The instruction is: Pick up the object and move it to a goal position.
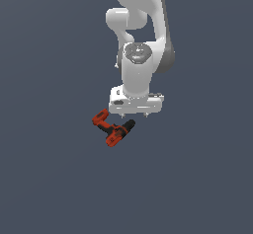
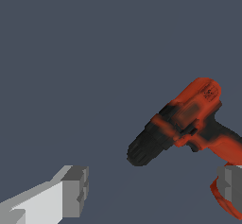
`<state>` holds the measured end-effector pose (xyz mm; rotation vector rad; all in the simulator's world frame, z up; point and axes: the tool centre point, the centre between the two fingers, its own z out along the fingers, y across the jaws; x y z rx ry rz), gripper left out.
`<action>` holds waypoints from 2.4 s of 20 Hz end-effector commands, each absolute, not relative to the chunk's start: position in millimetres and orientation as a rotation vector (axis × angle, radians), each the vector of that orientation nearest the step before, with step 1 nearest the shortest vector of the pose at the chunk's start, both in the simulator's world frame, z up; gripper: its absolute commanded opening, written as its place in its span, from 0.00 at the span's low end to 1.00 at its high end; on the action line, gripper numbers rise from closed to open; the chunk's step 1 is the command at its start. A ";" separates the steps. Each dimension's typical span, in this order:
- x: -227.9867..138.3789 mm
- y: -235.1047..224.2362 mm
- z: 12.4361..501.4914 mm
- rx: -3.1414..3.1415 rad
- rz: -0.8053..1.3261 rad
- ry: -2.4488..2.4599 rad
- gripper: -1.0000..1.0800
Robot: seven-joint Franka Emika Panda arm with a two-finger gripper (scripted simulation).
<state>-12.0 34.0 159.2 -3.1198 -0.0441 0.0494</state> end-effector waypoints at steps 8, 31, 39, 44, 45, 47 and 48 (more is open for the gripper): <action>-11.8 38.0 165.8 -3.112 0.048 -0.031 0.81; -13.8 10.1 97.5 -2.929 0.470 0.696 0.81; -18.3 2.2 69.0 -2.796 0.660 0.983 0.81; -20.1 0.3 60.4 -2.749 0.720 1.066 0.81; -20.3 0.1 59.5 -2.744 0.726 1.075 0.81; -20.5 -0.1 58.4 -2.738 0.733 1.085 0.81; -20.6 -0.2 58.3 -2.737 0.734 1.087 0.81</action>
